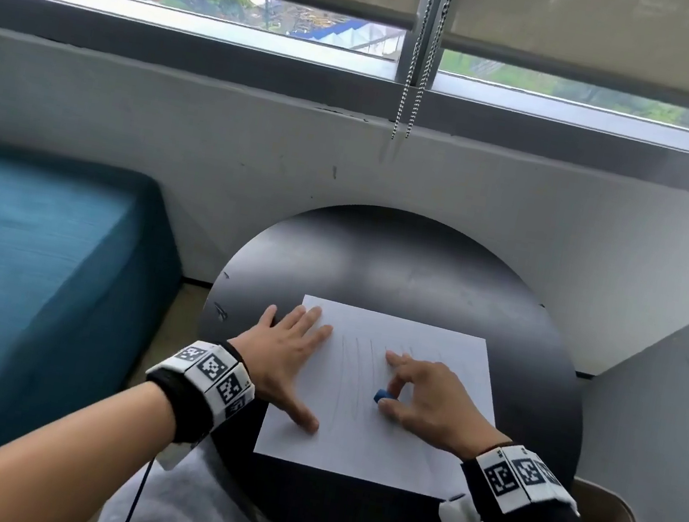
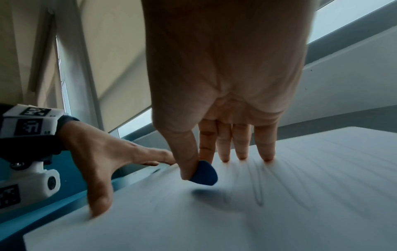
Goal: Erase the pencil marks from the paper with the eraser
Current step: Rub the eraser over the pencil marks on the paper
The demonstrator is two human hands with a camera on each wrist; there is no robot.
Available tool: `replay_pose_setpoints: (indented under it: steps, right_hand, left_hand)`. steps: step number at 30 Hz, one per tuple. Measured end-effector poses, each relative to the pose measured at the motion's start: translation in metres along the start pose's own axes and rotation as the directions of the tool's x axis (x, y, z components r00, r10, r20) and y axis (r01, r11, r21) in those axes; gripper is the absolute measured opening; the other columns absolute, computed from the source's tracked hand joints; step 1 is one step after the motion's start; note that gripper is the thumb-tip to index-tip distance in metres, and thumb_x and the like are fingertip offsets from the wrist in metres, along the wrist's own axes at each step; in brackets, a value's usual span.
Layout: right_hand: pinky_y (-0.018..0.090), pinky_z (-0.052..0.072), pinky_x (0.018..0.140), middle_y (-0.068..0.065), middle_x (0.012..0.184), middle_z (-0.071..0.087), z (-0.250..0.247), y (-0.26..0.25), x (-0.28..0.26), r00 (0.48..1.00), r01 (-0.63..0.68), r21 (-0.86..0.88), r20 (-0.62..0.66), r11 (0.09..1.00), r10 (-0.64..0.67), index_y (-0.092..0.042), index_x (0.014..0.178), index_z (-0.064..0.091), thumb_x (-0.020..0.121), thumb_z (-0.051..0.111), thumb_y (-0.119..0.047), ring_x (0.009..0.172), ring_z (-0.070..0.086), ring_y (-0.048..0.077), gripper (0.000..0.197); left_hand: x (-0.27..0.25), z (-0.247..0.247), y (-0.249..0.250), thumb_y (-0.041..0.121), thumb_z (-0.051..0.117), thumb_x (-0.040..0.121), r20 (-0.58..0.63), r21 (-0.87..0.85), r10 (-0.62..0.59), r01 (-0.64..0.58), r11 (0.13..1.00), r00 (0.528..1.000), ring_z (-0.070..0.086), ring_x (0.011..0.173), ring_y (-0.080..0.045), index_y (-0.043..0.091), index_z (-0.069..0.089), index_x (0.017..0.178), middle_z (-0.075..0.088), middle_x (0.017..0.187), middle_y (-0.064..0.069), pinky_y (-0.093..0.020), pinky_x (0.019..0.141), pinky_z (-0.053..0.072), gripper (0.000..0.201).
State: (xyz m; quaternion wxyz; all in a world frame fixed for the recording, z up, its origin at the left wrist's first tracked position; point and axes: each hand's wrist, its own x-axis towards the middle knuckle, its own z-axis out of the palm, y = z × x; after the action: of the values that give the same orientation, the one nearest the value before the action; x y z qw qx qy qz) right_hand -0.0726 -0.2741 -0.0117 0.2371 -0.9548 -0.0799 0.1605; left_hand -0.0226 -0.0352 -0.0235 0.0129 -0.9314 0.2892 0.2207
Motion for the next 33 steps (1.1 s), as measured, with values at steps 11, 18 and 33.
replay_pose_setpoints:
  steps: [11,18,33]
  right_hand:
    - [0.023,0.035,0.067,-0.015,0.072,0.046,0.015,-0.046,0.008,0.974,0.213,-0.100,0.104,0.972,-0.203,-0.017,0.085,0.071,0.085,0.065,-0.025,0.076,0.046,0.010,0.010]
    - [0.033,0.050,0.066,-0.006,0.075,0.058,0.017,-0.048,0.006,0.928,0.311,-0.130,0.257,0.941,-0.271,-0.012,0.077,0.072,0.086,0.066,-0.028,0.069,0.054,0.013,0.019]
    - [0.036,0.052,0.076,-0.007,0.081,0.063,0.008,-0.041,0.025,0.951,0.268,-0.065,0.176,0.961,-0.253,-0.015,0.080,0.070,0.084,0.067,-0.028,0.078,0.060,0.014,0.014]
  left_hand:
    - [0.003,0.003,0.013,0.087,0.071,0.048,0.062,0.082,-0.057,0.052,0.995,0.996,-0.019,0.149,-0.037,0.020,-0.013,0.156,-0.020,0.162,-0.017,-0.064,0.117,-0.004,0.152]
    - [0.003,-0.001,0.017,0.086,0.073,0.048,0.092,0.091,-0.084,0.076,0.993,0.992,-0.021,0.148,-0.039,0.019,-0.015,0.156,-0.022,0.161,-0.018,-0.066,0.116,-0.003,0.155]
    - [0.003,-0.005,0.021,0.086,0.072,0.049,0.126,0.129,-0.120,0.104,0.986,0.985,-0.020,0.148,-0.038,0.015,-0.020,0.155,-0.023,0.161,-0.018,-0.069,0.115,-0.001,0.157]
